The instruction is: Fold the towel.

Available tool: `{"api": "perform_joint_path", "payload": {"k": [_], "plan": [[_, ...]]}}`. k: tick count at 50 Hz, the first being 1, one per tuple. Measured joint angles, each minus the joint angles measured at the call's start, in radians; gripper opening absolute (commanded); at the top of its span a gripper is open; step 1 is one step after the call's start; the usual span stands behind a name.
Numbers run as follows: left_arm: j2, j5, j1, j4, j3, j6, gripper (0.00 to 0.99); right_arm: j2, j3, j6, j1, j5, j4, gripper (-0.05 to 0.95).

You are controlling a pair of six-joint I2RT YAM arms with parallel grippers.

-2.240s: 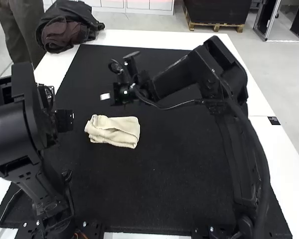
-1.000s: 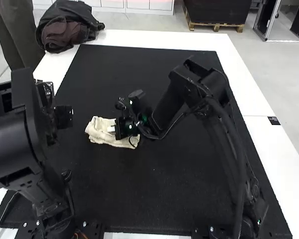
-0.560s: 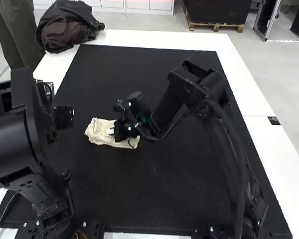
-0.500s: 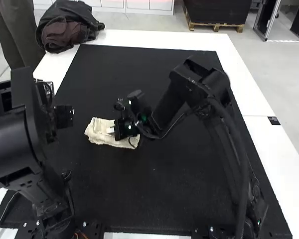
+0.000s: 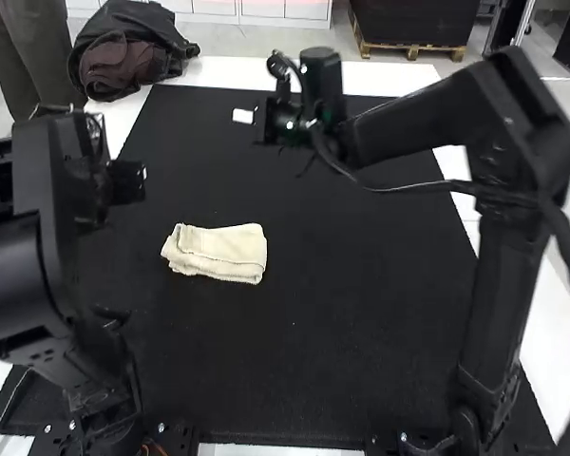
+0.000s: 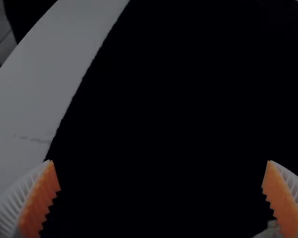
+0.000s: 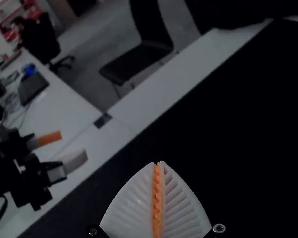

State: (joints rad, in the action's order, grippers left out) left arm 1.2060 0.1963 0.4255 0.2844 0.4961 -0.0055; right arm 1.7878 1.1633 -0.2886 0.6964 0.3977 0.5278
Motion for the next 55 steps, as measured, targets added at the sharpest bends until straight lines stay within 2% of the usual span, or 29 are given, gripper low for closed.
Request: {"api": "perform_joint_path", "payload": {"k": [12,25,30,34,36,40,45,49,55], "plan": [[-0.096,-0.006,-0.13,-0.082,0.081,-0.049,0.961,-0.174,-0.073,-0.014,-0.077,0.0,-0.048,-0.02],[-0.247,-0.077,-0.298,-0.131,0.097,-0.075,0.961,-0.394,-0.14,-0.018,-0.237,0.0,-0.094,-0.02],[-0.312,-0.107,-0.348,-0.167,0.097,-0.08,0.961,-0.481,-0.181,-0.023,-0.285,0.0,-0.102,0.0],[-0.371,-0.124,-0.363,-0.196,0.097,-0.083,0.959,-0.559,-0.223,-0.036,-0.322,0.0,-0.102,0.12],[-0.399,-0.131,-0.362,-0.208,0.097,-0.084,0.959,-0.61,-0.251,-0.049,-0.344,0.003,-0.103,0.23],[-0.459,-0.146,-0.362,-0.229,0.097,-0.086,0.959,-0.692,-0.294,-0.063,-0.38,0.005,-0.104,0.37],[-0.539,-0.153,-0.362,-0.243,0.097,-0.086,0.959,-0.811,-0.349,-0.084,-0.428,0.008,-0.119,0.7],[-0.605,-0.159,-0.362,-0.243,0.095,-0.086,0.961,-0.91,-0.389,-0.092,-0.465,0.011,-0.149,0.92],[-0.715,-0.167,-0.362,-0.243,0.071,-0.089,0.961,-1.064,-0.454,-0.101,-0.509,0.018,-0.205,0.92]]}}
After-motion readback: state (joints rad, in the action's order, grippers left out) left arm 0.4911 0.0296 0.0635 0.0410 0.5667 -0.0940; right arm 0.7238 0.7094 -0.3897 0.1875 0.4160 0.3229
